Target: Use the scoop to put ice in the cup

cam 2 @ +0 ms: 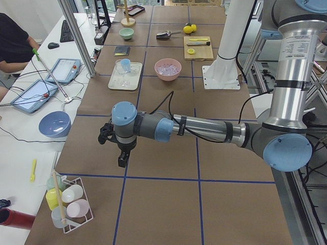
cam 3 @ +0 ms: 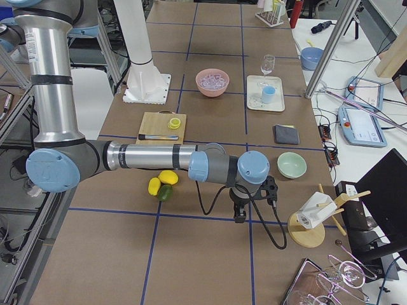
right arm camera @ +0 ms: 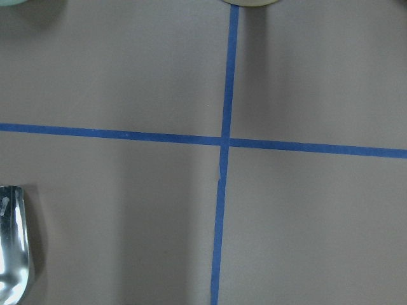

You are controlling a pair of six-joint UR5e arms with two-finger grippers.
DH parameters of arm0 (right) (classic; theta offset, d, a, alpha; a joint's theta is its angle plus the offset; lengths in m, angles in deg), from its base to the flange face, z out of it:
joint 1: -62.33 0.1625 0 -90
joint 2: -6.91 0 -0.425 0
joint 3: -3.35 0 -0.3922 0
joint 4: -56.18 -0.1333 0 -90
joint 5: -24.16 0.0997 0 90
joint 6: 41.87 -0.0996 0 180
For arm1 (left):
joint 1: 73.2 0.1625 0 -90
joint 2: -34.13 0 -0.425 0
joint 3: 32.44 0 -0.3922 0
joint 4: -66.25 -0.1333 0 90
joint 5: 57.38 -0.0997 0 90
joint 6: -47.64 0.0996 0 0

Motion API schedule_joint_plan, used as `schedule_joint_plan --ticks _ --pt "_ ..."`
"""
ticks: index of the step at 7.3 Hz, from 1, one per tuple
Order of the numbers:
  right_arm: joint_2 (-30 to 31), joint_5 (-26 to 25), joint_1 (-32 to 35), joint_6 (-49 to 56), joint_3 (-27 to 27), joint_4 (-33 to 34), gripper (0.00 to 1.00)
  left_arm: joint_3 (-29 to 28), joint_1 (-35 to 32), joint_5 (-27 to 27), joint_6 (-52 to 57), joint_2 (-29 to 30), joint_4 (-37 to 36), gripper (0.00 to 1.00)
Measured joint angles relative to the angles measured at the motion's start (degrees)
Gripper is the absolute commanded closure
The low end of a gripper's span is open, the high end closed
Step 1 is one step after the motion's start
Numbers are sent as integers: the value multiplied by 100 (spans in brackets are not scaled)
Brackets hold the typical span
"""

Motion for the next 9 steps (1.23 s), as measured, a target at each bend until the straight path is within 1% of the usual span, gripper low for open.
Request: schedule_joint_plan --ticks 1,3,4,5,6,7,8,9 --pt "-46 -3 -46 -26 -79 3 0 100 232 236 -158 74 218 0" --pt "-194 -18 -175 -85 -64 6 0 185 691 722 -280 467 467 0" --pt "-183 26 -262 -95 10 6 0 155 884 805 -268 594 956 4" --pt "-170 72 -335 -104 35 6 0 24 1140 820 -258 642 1698 12" --pt "-167 98 -377 -118 24 6 0 -182 1518 747 -250 679 2528 0" --pt "-163 114 -432 -169 -52 6 0 -329 1895 596 -271 707 3315 0" --pt "-123 125 -549 -367 -242 6 0 -399 2184 471 -296 729 3779 0" --pt "-31 117 -767 -796 -579 4 0 -418 2431 399 -297 780 3982 0"
